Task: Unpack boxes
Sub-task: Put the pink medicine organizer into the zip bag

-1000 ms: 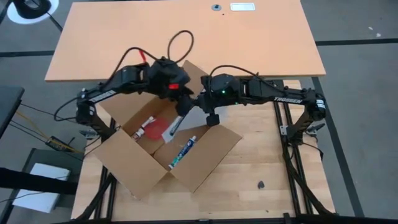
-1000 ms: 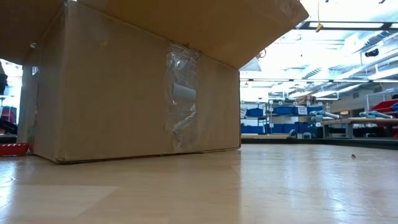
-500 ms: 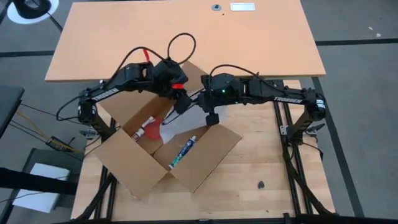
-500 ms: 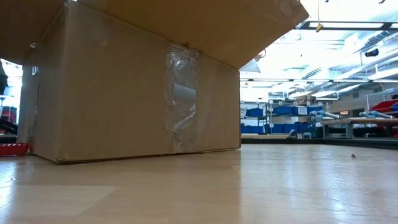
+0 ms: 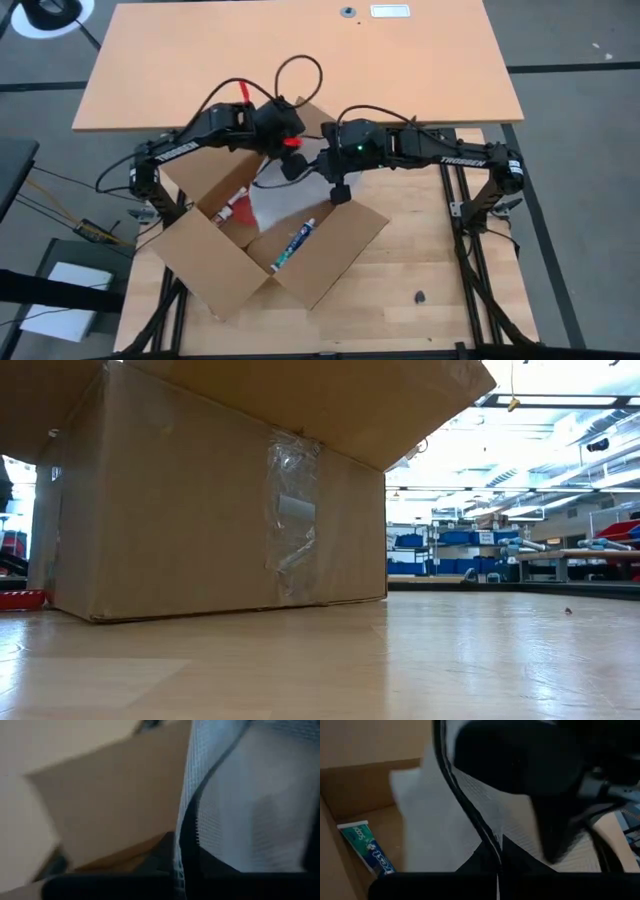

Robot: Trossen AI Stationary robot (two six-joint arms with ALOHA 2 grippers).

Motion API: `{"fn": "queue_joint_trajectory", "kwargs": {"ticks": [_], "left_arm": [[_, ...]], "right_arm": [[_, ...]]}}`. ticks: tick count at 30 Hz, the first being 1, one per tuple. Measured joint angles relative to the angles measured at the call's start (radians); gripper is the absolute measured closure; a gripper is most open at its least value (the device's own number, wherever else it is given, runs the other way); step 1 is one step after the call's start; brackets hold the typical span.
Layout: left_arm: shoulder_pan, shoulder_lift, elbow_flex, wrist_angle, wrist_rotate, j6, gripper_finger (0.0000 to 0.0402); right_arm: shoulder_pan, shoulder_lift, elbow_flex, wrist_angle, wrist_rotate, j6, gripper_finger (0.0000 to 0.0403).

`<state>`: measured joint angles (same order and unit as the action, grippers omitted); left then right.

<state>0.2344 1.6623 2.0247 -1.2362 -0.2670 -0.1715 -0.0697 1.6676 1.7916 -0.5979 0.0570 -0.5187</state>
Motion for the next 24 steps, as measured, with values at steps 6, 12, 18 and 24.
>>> {"fn": "queue_joint_trajectory", "kwargs": {"ticks": [6, 12, 18, 24], "left_arm": [[-0.001, -0.022, 0.098, -0.034, -0.123, -0.014, 0.0394], [-0.006, -0.028, 0.23, -0.202, -0.308, -0.074, 0.0396], [-0.015, -0.03, 0.28, -0.325, -0.407, -0.166, 0.0396], [-0.015, -0.027, 0.275, -0.326, -0.419, -0.222, 0.0396]], "right_arm": [[0.0, 0.0, 0.0, 0.01, -0.035, 0.072, 0.0403], [-0.018, 0.0, 0.0, 0.124, -0.096, 0.302, 0.0403], [-0.026, 0.0, 0.0, 0.209, -0.252, 0.447, 0.0403], [-0.012, 0.0, 0.0, 0.151, -0.29, 0.431, 0.0402]]}}
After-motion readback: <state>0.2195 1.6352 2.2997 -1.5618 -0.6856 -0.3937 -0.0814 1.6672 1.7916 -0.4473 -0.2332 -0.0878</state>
